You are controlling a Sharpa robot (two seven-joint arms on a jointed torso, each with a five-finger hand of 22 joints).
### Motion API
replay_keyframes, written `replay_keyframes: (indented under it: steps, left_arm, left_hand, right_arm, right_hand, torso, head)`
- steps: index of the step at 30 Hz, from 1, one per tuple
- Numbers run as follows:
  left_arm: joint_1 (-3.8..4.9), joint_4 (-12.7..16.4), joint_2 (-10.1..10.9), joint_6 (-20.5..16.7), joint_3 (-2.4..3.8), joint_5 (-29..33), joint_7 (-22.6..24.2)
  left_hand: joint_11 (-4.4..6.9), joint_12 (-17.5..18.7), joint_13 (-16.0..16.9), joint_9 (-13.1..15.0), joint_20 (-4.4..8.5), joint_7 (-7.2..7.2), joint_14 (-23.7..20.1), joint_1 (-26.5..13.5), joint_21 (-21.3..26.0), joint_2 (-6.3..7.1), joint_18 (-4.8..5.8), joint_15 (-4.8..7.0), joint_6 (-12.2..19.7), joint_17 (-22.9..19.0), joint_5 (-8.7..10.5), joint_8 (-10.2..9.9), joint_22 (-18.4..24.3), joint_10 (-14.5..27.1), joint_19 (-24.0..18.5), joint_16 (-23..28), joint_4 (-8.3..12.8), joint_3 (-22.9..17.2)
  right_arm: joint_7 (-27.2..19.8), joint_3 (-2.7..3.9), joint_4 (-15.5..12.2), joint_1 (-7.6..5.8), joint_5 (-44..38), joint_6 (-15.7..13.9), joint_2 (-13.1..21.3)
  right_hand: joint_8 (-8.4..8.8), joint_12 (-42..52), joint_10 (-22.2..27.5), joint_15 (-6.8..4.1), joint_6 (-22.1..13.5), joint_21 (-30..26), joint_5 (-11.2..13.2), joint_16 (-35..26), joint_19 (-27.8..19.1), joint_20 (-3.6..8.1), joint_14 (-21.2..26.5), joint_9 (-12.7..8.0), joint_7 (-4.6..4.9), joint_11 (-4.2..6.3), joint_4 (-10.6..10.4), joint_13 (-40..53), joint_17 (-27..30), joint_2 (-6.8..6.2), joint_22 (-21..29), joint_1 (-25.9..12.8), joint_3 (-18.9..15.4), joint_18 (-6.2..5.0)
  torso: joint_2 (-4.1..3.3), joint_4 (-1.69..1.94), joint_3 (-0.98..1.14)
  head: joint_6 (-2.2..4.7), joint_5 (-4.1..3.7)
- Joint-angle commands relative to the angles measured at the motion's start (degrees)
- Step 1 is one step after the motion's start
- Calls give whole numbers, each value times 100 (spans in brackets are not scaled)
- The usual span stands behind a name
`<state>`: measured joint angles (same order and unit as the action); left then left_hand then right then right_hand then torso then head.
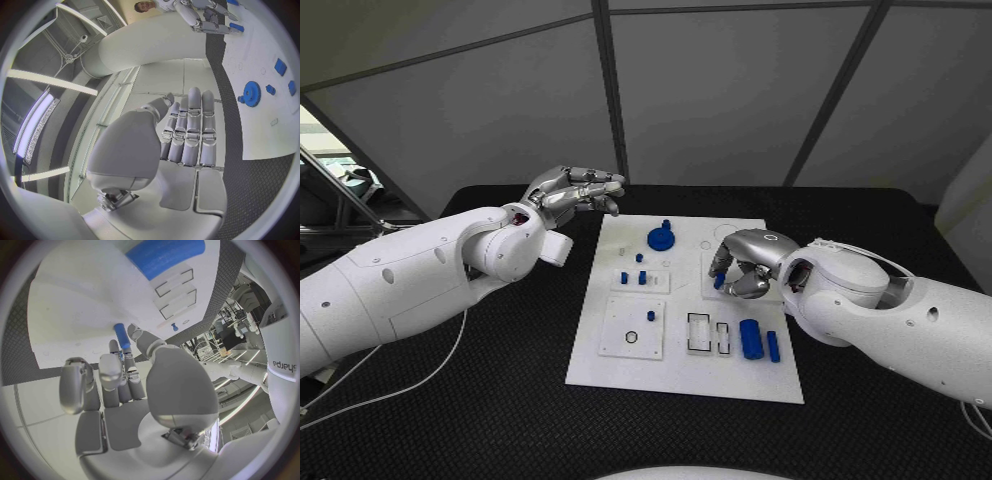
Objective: Assemble the parts on the task board
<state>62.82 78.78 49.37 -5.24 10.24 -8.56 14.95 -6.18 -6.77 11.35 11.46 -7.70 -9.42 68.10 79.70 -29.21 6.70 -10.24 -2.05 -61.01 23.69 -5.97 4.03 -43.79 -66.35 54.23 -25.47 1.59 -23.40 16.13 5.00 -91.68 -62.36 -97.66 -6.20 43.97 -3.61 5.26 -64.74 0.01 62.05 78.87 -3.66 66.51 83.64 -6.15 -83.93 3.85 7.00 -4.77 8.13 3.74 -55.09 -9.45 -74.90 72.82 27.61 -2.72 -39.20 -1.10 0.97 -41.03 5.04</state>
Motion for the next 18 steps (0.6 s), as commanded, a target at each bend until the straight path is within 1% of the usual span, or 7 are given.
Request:
replay_keyframes:
  steps: [1,7,9,13,18]
  left_arm:
    - [9,4,-7,60,4,26,17]
    - [9,-1,-9,62,3,26,14]
    - [9,-2,-10,63,2,26,13]
    - [9,-3,-10,63,2,26,12]
    - [9,-5,-11,66,2,26,12]
  left_hand:
    - [8,14,-8,7,-33,-17,31,46,29,-22,-6,-10,24,-8,-12,-25,9,37,-3,20,31,15]
    - [8,14,-8,7,-33,-17,31,46,29,-22,-6,-10,24,-8,-12,-25,9,37,-3,20,31,15]
    - [8,14,-8,7,-33,-17,31,46,29,-22,-6,-10,24,-8,-12,-25,9,37,-3,20,31,15]
    - [8,14,-8,7,-33,-17,31,46,29,-22,-6,-10,24,-8,-12,-25,9,37,-3,20,31,15]
    - [8,14,-8,7,-33,-17,31,46,29,-22,-6,-10,24,-8,-12,-25,9,37,-3,20,31,15]
  right_arm:
    - [54,3,21,-11,-75,166,-25]
    - [84,2,50,-11,-76,150,-49]
    - [108,2,61,-11,-82,135,-57]
    - [122,2,60,-10,-115,53,-64]
    - [97,2,12,-9,-212,-246,-55]
  right_hand:
    - [-22,40,-117,-29,63,59,-11,49,58,22,-55,7,2,28,-10,4,-33,104,-271,-20,103,-49]
    - [-63,67,-399,-77,219,162,-18,136,119,68,-78,28,29,82,-41,17,-107,230,-391,-9,308,-19]
    - [-78,92,-571,-109,297,214,-19,186,149,95,-90,37,6,125,-44,33,-155,310,-452,27,398,-5]
    - [-123,118,-763,-158,442,296,-16,246,194,136,-101,63,-39,183,-46,56,-215,397,-547,62,459,19]
    - [-196,140,-1008,-238,658,427,-14,300,264,213,-104,124,-108,266,-44,96,-259,502,-700,98,489,57]
  torso:
    - [3,-4,2]
    - [3,-4,5]
    - [5,-5,2]
    - [1,-5,2]
    - [5,-5,3]
  head:
    - [-1,3]
    - [-6,3]
    - [-13,2]
    - [-22,1]
    - [-29,-1]
